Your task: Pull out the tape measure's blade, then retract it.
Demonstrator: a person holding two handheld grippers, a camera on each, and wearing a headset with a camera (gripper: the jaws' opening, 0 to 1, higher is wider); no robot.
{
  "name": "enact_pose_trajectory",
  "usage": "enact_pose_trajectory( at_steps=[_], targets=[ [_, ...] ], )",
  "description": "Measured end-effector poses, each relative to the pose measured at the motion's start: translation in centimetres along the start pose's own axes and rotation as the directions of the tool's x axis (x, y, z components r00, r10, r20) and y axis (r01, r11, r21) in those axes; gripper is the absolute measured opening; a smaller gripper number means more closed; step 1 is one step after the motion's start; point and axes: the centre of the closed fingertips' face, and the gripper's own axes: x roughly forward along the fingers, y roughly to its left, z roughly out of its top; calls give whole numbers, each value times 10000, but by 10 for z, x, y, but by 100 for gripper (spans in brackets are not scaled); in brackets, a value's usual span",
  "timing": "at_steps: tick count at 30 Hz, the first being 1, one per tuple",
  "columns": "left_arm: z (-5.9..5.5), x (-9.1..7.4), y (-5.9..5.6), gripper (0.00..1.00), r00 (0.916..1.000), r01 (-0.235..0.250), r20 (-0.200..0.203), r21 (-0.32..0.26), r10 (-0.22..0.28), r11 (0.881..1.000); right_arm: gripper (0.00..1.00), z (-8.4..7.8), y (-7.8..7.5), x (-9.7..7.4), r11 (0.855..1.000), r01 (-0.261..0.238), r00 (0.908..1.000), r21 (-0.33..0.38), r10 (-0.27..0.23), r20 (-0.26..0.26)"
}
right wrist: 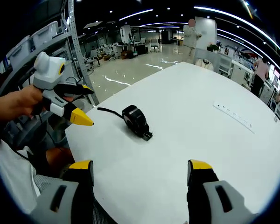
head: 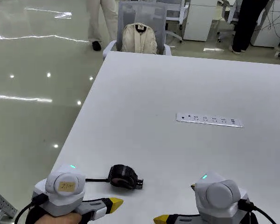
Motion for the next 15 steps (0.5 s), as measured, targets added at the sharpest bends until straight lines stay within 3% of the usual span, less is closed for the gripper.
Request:
enact_pose_trajectory(
  at_steps=[15],
  targets=[
    [0,13,3,95,9996,156,-221,400,-147,9991,83,3,-3,20,9991,-340,9994,-247,338,-51]
  ],
)
